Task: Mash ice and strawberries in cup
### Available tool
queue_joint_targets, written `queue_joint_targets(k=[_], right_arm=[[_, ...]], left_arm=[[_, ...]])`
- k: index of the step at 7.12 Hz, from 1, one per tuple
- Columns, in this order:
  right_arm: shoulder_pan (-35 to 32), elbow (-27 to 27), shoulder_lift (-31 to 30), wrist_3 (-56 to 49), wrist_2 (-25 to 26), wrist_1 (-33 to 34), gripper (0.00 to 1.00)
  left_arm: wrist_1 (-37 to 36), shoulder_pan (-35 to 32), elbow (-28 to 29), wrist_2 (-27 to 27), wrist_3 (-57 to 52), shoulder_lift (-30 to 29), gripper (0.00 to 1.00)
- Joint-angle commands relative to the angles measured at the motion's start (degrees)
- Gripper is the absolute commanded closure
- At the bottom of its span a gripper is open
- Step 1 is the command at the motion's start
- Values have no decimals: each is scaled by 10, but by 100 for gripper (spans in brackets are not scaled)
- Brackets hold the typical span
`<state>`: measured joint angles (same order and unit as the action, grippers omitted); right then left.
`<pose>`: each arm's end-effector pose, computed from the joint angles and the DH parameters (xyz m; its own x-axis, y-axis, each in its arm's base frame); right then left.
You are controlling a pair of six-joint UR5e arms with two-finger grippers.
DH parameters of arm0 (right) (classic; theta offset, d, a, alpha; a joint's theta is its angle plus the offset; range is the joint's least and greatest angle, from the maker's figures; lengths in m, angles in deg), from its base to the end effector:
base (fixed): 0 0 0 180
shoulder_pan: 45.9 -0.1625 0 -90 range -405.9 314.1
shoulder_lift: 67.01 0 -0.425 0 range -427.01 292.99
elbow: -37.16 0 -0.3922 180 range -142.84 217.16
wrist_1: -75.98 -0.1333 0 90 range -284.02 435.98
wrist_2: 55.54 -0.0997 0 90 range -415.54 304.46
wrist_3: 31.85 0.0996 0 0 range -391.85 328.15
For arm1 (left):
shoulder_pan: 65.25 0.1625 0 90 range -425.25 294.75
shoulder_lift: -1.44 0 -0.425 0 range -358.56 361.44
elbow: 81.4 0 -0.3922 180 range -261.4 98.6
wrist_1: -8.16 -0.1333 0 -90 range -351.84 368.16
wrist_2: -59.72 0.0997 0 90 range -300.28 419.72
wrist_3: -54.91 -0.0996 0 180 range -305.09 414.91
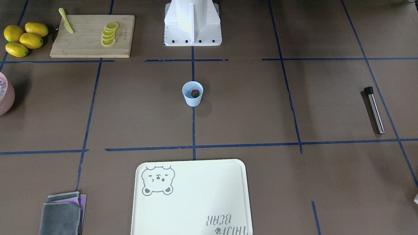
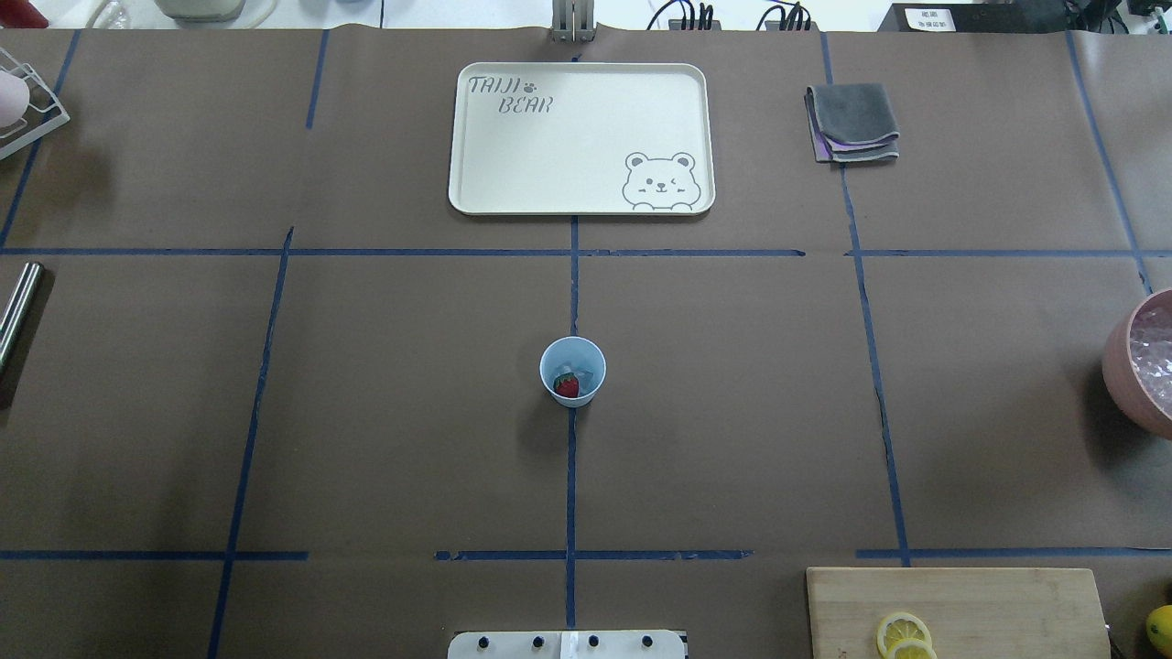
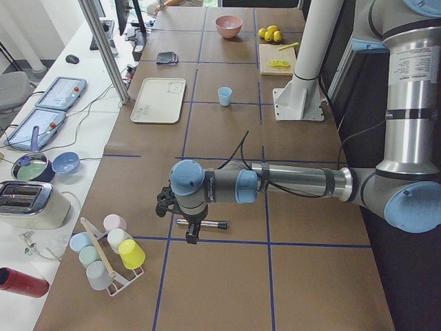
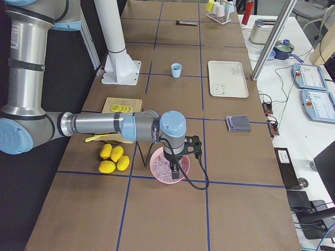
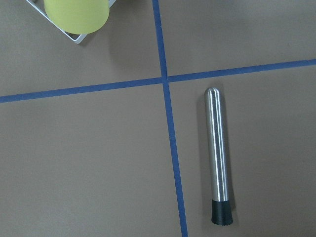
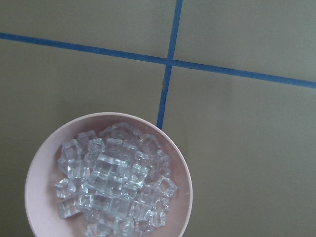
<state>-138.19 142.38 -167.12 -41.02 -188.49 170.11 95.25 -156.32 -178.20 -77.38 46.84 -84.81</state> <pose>0.0820 -0.4140 0.6172 0.7288 -0.1418 0.6698 0.0772 0.9891 0.1255 -0.0690 -0.4625 0.6333 0.6765 0.1295 -0.7249 -0.0771 0.9915 0.1053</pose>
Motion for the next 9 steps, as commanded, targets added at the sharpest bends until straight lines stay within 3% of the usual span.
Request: queue_joint_targets(k=[1, 9], right_arm=[[0, 0, 0, 0, -1, 0, 0], [1, -4, -2, 6, 1, 0, 0]], left_arm=[[1, 0, -3, 1, -1, 15, 0], [1, -3, -5, 1, -1, 45, 0]])
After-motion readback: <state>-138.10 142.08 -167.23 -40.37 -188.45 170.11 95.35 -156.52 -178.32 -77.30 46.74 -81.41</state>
